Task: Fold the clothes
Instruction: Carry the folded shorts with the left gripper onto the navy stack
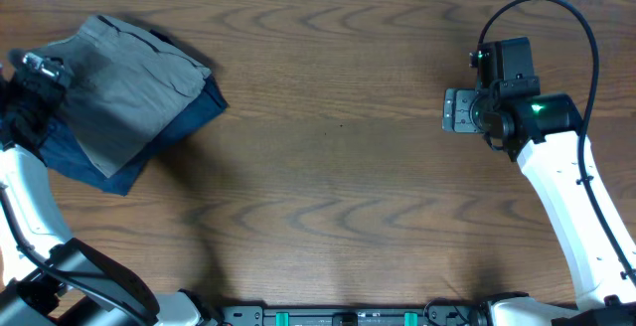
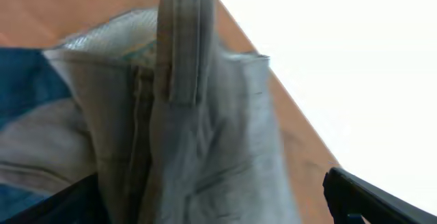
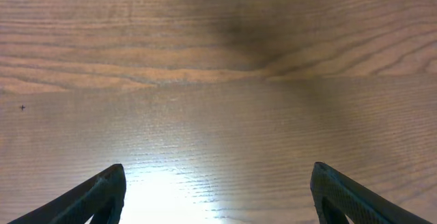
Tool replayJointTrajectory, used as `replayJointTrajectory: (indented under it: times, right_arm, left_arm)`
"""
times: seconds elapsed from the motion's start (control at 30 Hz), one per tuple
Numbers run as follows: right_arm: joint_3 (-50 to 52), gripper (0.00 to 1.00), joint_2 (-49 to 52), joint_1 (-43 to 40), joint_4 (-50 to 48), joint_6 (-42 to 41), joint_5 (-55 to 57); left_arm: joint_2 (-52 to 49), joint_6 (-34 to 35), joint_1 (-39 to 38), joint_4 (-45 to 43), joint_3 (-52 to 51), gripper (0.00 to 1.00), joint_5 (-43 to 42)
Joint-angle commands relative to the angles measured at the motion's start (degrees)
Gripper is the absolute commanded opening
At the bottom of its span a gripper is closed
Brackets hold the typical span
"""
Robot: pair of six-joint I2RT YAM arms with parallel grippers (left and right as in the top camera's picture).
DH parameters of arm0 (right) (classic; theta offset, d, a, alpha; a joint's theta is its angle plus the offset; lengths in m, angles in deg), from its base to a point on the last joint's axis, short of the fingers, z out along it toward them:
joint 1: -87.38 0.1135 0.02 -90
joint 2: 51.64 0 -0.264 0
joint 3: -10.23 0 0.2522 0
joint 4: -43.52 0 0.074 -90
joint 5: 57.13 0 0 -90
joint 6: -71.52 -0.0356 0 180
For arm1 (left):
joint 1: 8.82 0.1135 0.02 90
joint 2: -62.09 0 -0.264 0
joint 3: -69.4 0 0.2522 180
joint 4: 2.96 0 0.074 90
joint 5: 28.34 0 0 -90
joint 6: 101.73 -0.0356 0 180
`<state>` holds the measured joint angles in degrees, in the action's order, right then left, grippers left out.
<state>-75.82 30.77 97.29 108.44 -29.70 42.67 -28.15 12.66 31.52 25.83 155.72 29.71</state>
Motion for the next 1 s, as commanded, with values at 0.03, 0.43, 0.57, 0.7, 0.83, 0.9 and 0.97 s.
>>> replayJointTrajectory:
  times: [0.03, 0.43, 0.57, 0.7, 0.83, 0.9, 0.97]
  right_arm:
    - [-0.24, 0.86, -0.33, -0.22, 0.17, 0.59, -0.22]
    - [-0.24, 0.88, -0.33, -0.26, -0.57, 0.57, -1.49]
    - [-0.24, 0.88, -0.33, -0.26, -0.46, 0.57, -1.75]
    - [-0.24, 0.88, -0.33, -0.26, -0.20, 0.57, -2.62]
    - [-0.24, 0.88, -0.33, -0.24, 0.11, -0.59, -3.61]
    - [-0.24, 0.88, -0.33, -0.26, 0.31, -1.16, -4.94]
    - [-0.24, 0.88, -0.33, -0.24, 0.39, -1.16, -5.35]
  left_arm:
    - [4.33, 4.07, 0.09, -1.70, 0.13, 0.98, -7.21]
    - [13.49, 3.10, -4.81, -2.29, 0.13, 0.98, 0.09]
    - [11.28, -0.76, -6.45, -2.16, 0.11, 0.98, 1.55]
    - [5.16, -0.79, -6.51, -1.62, 0.11, 0.98, 6.58]
    - [-2.84, -1.86, -5.99, -0.24, 0.11, 0.98, 15.69]
    - [-6.73, -1.84, -5.42, -0.26, 0.11, 0.98, 18.14]
    - [-10.78, -1.55, -4.70, -1.33, 0.11, 0.98, 17.22]
